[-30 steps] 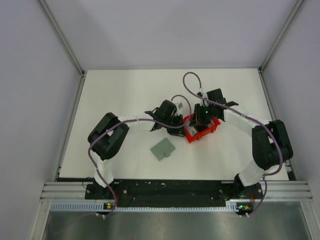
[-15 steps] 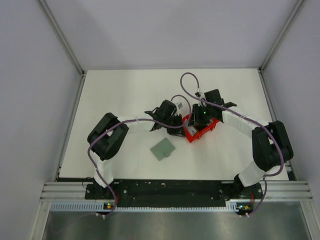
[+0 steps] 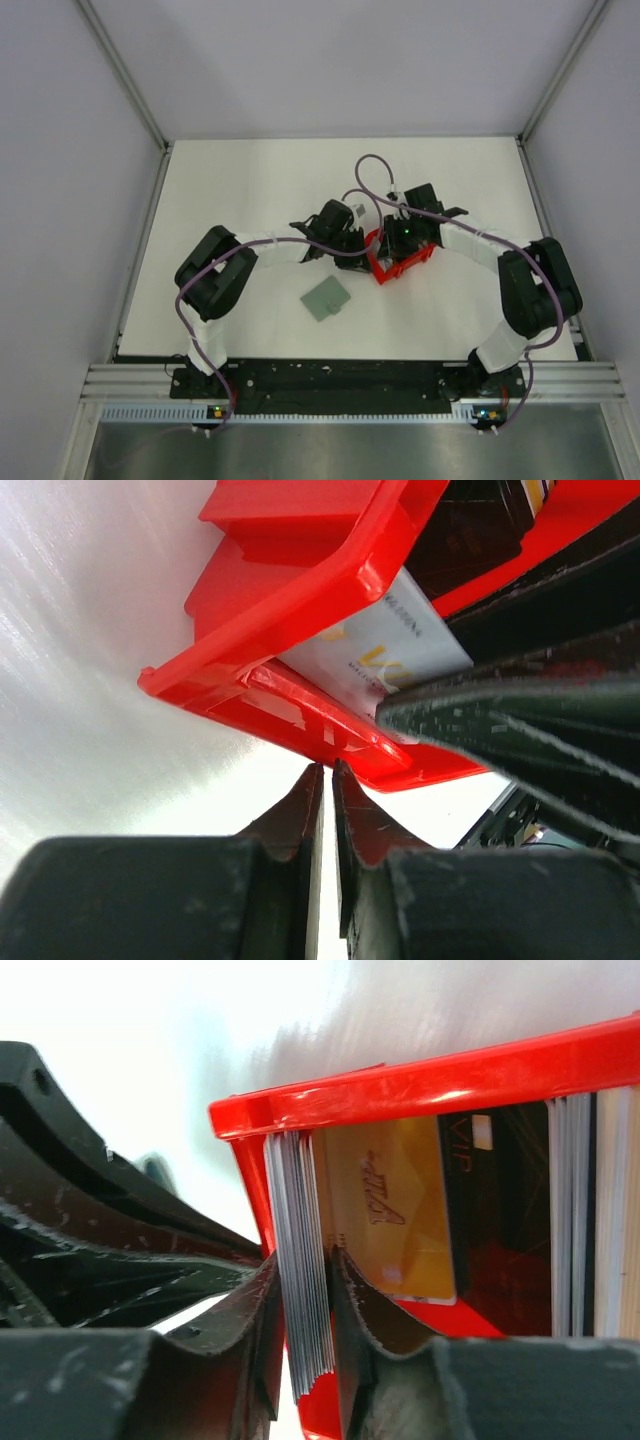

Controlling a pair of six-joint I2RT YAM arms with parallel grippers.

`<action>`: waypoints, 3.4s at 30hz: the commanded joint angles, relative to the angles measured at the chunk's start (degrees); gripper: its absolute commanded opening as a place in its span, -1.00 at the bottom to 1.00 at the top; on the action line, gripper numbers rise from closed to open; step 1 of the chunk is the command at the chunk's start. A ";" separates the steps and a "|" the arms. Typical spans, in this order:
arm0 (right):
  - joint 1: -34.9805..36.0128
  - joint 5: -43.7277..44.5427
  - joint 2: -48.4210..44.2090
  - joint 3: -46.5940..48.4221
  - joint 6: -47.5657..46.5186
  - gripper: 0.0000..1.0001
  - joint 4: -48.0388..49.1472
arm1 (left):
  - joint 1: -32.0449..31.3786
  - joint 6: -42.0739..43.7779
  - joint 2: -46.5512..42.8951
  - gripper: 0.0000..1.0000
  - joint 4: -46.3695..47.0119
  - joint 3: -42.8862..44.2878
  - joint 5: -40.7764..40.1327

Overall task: Put the credit cards into the card holder
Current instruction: Pick up the credit card from the storage box.

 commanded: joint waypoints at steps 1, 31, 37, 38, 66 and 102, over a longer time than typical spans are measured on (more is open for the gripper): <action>0.90 1.18 -1.05 0.38 -0.36 -0.63 0.31 | -0.17 0.96 -2.04 -0.80 2.03 -0.77 -3.05; 11.18 24.40 -5.80 -5.33 -3.97 -0.67 9.63 | -0.08 2.02 -5.82 -0.28 3.79 -4.02 -3.84; 11.36 19.83 -6.59 -5.42 -1.50 -0.32 9.46 | -0.08 1.14 -6.52 -0.16 3.79 -4.82 -5.07; 11.36 18.86 -6.94 -5.42 -1.50 -0.29 9.28 | -0.08 1.05 -6.52 -0.15 3.79 -4.90 -5.16; 5.91 6.12 -6.16 -3.31 3.07 -0.07 9.80 | 0.36 1.23 -6.61 -0.11 3.79 -4.47 -5.95; 5.82 2.24 -7.91 -3.13 4.74 -0.27 8.75 | 0.36 0.61 -6.43 -0.12 5.46 -4.82 -4.98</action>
